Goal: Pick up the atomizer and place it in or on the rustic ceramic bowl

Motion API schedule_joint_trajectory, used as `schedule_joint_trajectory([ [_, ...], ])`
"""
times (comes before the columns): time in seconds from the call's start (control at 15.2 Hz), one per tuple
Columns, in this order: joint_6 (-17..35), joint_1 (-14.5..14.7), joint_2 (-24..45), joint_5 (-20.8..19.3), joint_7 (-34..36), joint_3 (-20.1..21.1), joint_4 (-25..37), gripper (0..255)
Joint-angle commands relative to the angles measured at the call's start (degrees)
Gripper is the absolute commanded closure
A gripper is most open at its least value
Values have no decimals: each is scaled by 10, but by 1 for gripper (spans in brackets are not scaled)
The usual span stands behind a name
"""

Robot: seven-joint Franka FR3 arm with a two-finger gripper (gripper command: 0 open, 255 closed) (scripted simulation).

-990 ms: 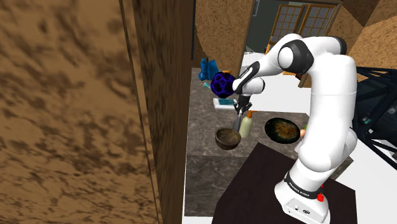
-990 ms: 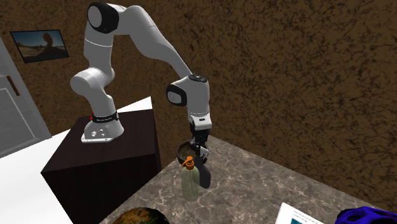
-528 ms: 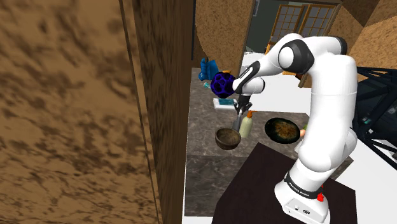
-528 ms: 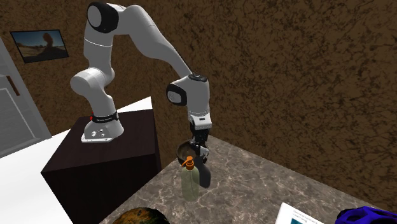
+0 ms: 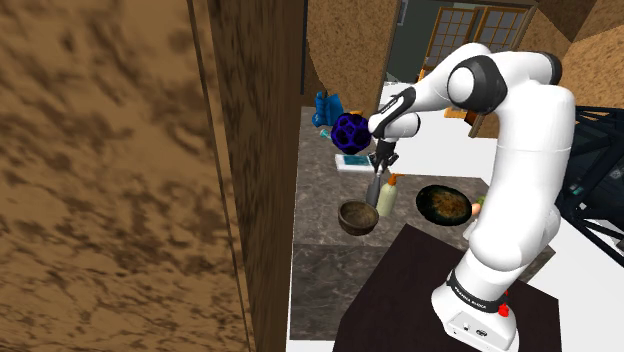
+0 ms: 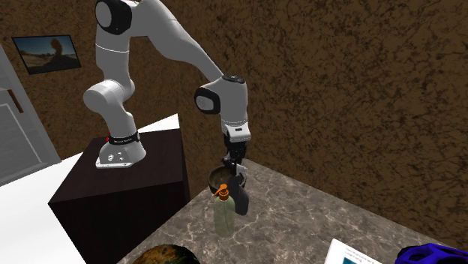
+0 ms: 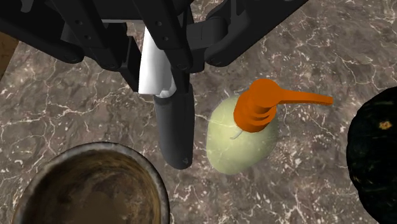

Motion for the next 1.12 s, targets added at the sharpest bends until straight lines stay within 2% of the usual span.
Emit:
schedule_joint_trajectory([
  [0.0,-13,3,-13,-8,5,-4,1,255],
  [1.06,-121,15,-91,-53,34,-19,37,255],
])
